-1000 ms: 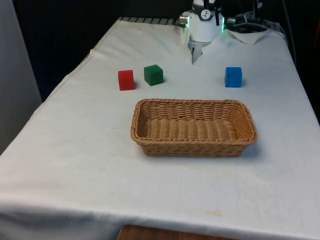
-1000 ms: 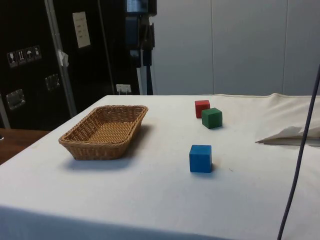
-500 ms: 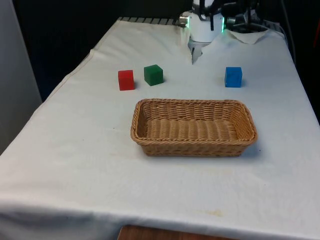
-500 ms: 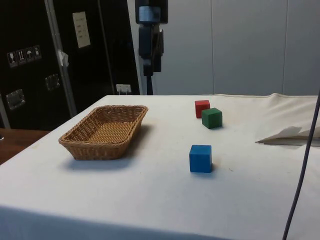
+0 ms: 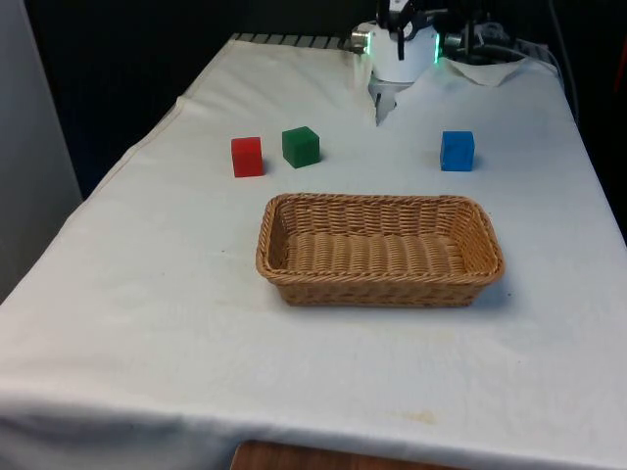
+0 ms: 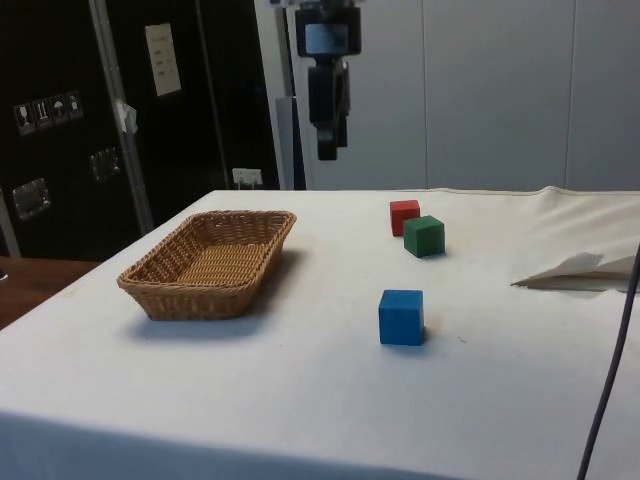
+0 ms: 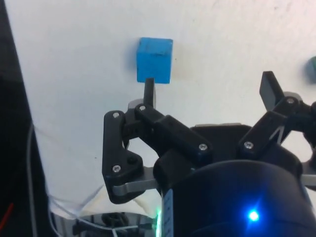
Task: Pick up exactly two blocks and place them into the basket.
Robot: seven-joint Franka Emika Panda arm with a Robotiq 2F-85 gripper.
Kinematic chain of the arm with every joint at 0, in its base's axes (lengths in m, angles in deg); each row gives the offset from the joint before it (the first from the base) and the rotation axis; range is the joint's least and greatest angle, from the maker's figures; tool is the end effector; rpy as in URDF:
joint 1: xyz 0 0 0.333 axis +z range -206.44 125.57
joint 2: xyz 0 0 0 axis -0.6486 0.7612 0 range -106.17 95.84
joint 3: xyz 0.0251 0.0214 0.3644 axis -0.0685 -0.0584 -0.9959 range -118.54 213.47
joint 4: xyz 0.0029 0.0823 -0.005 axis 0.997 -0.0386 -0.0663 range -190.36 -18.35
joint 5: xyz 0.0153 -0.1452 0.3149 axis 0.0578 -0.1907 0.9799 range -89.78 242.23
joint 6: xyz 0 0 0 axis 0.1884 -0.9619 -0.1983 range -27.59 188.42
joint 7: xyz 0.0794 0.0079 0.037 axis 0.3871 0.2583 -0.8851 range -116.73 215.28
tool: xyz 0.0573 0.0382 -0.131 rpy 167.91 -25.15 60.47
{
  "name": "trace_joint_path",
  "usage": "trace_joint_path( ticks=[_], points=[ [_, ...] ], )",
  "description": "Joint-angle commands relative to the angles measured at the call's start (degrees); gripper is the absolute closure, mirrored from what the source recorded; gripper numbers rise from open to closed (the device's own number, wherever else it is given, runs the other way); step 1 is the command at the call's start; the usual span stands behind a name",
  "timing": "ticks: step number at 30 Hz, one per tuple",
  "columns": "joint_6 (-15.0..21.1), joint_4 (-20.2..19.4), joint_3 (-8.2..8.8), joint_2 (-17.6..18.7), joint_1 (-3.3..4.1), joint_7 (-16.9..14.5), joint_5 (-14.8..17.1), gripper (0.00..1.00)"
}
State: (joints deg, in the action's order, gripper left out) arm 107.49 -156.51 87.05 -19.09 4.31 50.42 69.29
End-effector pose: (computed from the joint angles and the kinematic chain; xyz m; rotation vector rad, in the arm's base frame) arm 0.4146 0.0272 0.4021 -3.0623 -0.2498 -0.0765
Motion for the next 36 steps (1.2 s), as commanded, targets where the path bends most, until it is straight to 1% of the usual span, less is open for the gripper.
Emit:
trace_joint_path(
  ticks=[1, 2, 5, 6, 7, 8, 10, 13, 14, 15, 17, 21, 22, 23, 26, 31, 36],
  points=[
    [1.38, -1.38, -0.69, -0.57, -0.57, 1.60, -1.66, 0.00],
    [2.46, -2.46, -0.92, -0.69, -0.52, 2.06, -1.89, 0.00],
    [4.47, -4.01, -1.43, -0.63, -0.40, 2.46, -1.78, 0.00],
    [2.86, -2.98, -0.80, -0.34, 0.00, 1.03, -0.46, 0.00],
    [5.16, -4.47, -1.60, -0.63, -0.40, 2.58, -1.66, 0.00],
    [5.79, -4.93, -1.78, -0.63, -0.40, 2.69, -1.60, 0.00],
    [7.96, -6.36, -2.58, -0.34, -0.17, 3.27, -1.15, 0.00],
    [9.97, -7.68, -3.44, 0.11, 0.06, 3.95, -0.74, 0.00],
    [8.65, -7.33, -3.09, -0.29, 0.00, 3.04, -0.46, 0.00],
    [10.60, -8.08, -3.78, 0.29, 0.11, 4.18, -0.63, 0.00],
    [12.72, -9.51, -4.64, 0.97, 0.23, 4.76, -0.29, 0.00],
    [15.76, -11.17, -5.73, 2.41, 0.29, 5.33, 0.34, 0.00],
    [14.73, -10.83, -5.67, 2.18, 0.00, 4.87, 0.06, 0.00],
    [16.44, -11.52, -6.02, 2.75, 0.29, 5.44, 0.46, 0.00],
    [18.28, -12.15, -6.65, 3.95, 0.29, 5.79, 1.03, 0.00],
    [18.33, -11.86, -6.88, 4.64, 0.00, 5.73, 0.86, 0.00],
    [19.14, -12.72, -7.05, 4.70, 0.23, 5.90, 1.15, 0.00]
  ],
)
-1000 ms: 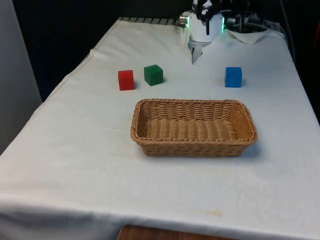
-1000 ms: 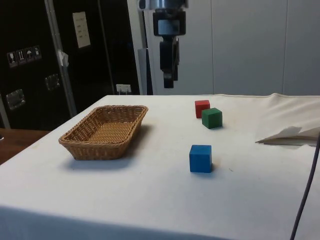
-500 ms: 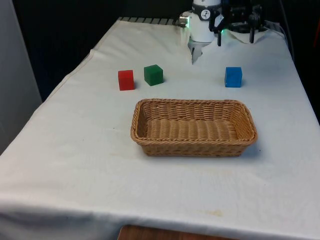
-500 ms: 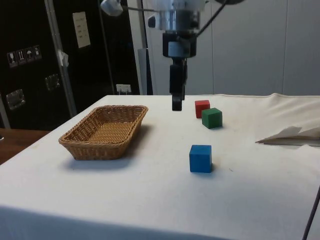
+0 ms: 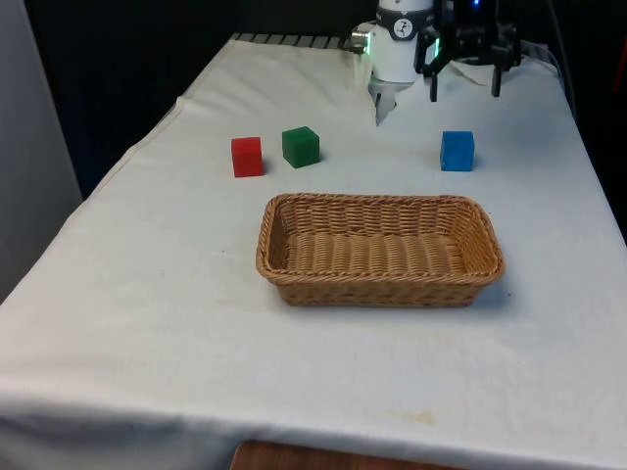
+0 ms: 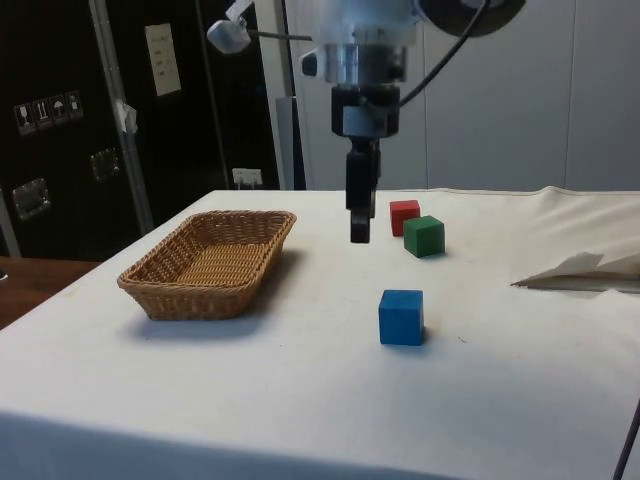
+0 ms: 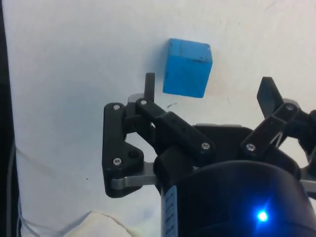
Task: Pick up exactly two blocks and place them into the basket.
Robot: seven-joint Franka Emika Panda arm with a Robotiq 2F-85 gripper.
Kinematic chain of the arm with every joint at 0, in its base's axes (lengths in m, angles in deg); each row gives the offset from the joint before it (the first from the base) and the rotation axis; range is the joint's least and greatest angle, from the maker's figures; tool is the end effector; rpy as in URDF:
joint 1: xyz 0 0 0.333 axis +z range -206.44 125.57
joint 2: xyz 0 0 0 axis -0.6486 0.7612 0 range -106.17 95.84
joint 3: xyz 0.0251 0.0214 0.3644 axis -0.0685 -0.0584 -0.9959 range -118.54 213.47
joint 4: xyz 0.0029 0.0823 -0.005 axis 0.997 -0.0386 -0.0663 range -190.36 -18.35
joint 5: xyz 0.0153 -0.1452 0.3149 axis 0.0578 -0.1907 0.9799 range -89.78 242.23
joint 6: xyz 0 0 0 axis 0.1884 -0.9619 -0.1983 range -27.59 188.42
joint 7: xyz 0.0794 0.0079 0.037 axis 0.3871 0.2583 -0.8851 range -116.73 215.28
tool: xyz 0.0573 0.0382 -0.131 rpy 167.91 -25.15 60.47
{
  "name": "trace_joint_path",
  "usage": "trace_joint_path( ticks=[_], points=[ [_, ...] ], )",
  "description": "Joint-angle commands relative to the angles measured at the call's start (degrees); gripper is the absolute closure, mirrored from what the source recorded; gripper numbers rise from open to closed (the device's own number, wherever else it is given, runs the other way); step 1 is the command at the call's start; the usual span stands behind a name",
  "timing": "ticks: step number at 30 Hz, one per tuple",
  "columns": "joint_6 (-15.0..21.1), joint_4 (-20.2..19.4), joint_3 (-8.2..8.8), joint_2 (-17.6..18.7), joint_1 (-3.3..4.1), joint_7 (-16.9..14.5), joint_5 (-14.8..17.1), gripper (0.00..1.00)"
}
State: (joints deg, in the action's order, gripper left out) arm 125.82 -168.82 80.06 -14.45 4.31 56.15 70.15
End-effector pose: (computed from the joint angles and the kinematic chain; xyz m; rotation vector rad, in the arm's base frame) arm 0.3791 0.0850 0.3322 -3.0745 -0.2851 -0.1509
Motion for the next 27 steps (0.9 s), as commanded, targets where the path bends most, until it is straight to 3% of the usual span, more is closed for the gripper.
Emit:
trace_joint_path(
  ticks=[1, 3, 4, 6, 11, 12, 16, 20, 27],
  points=[
    [1.03, -0.63, -0.11, 0.11, 0.23, 0.17, 0.29, 0.00],
    [1.89, -1.55, -0.29, 0.46, 0.23, 0.40, 0.34, 0.00],
    [0.40, -0.74, -0.11, 0.17, 0.00, 0.06, 0.00, 0.00],
    [3.44, -3.15, -0.57, 0.92, 0.23, 0.74, 0.29, 0.00],
    [6.76, -6.07, -1.43, 2.35, 0.23, 2.06, 0.23, 0.00],
    [5.79, -5.79, -1.26, 1.89, 0.00, 1.55, 0.00, 0.00],
    [8.25, -6.82, -1.83, 3.55, 0.29, 2.58, 0.63, 0.00],
    [8.54, -6.65, -2.01, 4.47, 0.00, 2.81, 0.11, 0.00],
    [9.11, -6.93, -2.06, 4.58, 0.23, 2.69, 0.63, 0.00]
  ],
)
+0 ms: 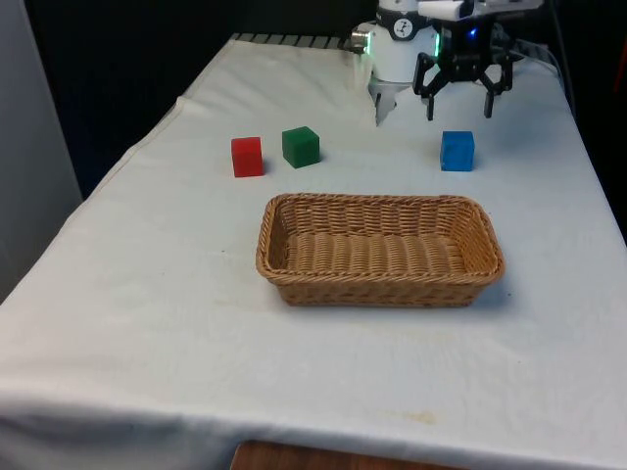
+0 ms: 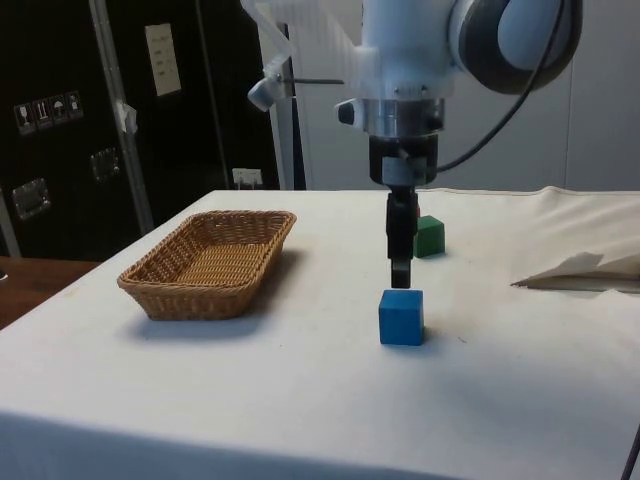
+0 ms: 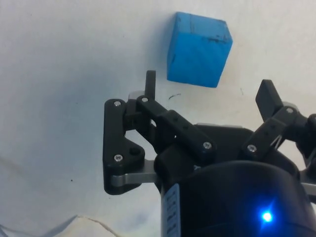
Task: Pick up exactly two blocks and place them into the basket.
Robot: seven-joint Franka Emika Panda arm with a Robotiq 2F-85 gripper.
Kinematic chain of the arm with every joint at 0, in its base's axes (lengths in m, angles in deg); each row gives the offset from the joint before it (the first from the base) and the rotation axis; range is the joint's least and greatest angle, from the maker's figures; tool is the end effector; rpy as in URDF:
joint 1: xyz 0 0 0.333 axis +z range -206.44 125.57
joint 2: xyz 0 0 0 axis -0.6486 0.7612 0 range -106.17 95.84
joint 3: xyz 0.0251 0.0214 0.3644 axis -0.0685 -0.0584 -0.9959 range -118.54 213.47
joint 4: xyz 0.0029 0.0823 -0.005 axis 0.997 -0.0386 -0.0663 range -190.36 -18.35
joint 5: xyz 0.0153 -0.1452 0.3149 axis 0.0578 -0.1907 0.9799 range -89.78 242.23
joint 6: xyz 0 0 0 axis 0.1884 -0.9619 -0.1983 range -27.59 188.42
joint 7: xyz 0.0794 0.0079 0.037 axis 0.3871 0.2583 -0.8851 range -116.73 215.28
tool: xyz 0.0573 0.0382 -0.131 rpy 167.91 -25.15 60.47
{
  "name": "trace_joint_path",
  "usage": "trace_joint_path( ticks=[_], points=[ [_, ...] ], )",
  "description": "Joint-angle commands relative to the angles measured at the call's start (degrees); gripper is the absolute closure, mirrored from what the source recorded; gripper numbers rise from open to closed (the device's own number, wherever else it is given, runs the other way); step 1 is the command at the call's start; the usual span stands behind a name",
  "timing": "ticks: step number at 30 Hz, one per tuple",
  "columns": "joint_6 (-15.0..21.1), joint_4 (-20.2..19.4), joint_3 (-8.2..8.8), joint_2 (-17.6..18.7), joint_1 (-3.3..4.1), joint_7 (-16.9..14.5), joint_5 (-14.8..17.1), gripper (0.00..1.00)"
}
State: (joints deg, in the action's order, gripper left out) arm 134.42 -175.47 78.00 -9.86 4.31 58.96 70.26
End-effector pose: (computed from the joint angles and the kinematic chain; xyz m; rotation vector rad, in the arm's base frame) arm 0.3490 0.0947 0.2839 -3.1088 -0.2745 -0.1065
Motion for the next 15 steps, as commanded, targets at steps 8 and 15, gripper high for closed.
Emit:
trace_joint_path(
  ticks=[8, 15],
  points=[
    [2.23, -0.34, -0.23, 2.46, 0.52, -0.46, 2.01, 0.00],
    [4.24, 0.52, -1.60, 5.90, 0.23, -0.57, 3.84, 0.00]
  ],
)
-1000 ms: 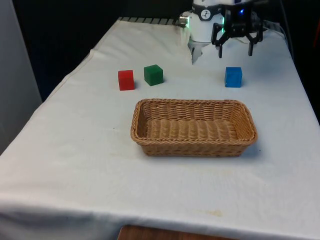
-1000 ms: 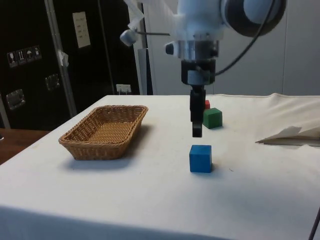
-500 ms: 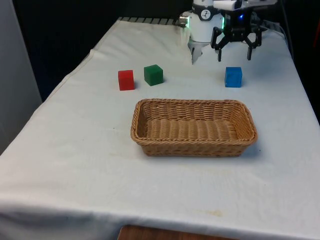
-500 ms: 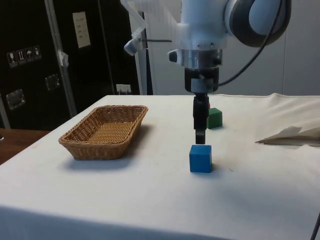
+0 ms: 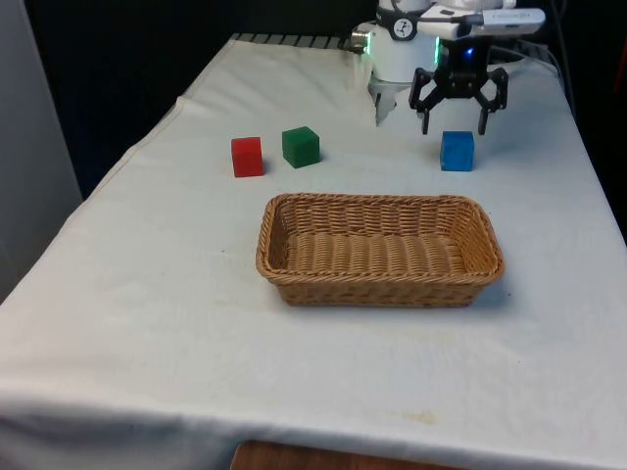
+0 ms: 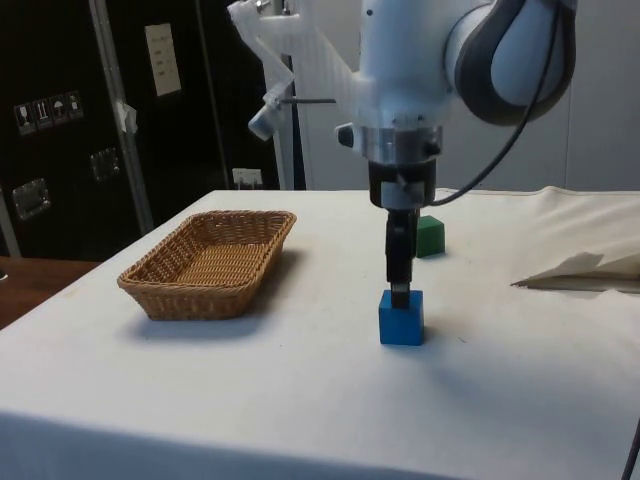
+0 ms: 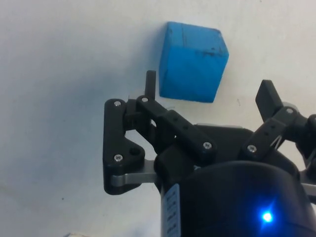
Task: Pick up exactly two blocks and place them into the basket.
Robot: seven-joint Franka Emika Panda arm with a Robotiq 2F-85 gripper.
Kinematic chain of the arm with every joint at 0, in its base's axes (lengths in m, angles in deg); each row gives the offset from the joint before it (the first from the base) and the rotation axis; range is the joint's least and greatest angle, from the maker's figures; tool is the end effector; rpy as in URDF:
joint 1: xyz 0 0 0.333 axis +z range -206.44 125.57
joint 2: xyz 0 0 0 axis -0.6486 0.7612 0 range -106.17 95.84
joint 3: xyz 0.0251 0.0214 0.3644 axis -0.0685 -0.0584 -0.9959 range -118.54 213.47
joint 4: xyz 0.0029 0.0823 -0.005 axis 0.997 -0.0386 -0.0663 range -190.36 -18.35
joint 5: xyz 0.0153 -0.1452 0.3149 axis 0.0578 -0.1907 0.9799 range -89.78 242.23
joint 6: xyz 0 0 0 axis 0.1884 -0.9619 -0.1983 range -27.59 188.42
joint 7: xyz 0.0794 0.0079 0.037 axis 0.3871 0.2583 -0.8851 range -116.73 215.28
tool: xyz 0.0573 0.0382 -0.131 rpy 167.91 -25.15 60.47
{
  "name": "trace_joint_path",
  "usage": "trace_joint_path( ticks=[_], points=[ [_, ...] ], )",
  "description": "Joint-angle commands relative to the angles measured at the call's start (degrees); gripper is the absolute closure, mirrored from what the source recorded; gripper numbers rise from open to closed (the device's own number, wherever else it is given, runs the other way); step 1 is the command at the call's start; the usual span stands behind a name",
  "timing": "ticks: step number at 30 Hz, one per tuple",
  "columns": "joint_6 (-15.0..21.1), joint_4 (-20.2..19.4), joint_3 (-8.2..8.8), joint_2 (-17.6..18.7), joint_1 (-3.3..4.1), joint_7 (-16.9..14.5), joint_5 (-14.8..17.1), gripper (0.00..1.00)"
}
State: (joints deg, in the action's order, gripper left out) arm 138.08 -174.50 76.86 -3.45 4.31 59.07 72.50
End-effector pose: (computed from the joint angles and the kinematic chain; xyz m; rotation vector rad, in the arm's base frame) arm 0.3583 0.1003 0.2594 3.1091 0.2488 0.0911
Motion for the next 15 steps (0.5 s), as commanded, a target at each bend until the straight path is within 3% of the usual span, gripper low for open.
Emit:
trace_joint_path(
  ticks=[1, 4, 5, 6, 13, 14, 15],
  points=[
    [0.92, -0.40, -0.63, -0.11, 0.17, -0.74, 1.95, 0.00],
    [2.18, -0.40, -1.26, 0.80, 0.00, -0.86, 2.92, 0.00],
    [1.95, 0.34, -0.74, 2.06, 0.00, 0.00, 1.32, 0.00],
    [2.58, -0.46, -1.49, 1.03, -0.06, -0.92, 3.21, 0.00],
    [4.64, -0.86, -2.41, 1.95, -0.29, -1.32, 4.93, 0.00],
    [4.30, 0.11, -1.26, 3.55, 0.00, -0.06, 2.81, 0.00],
    [4.76, -0.80, -2.46, 2.06, -0.29, -1.32, 5.04, 0.00]
  ],
)
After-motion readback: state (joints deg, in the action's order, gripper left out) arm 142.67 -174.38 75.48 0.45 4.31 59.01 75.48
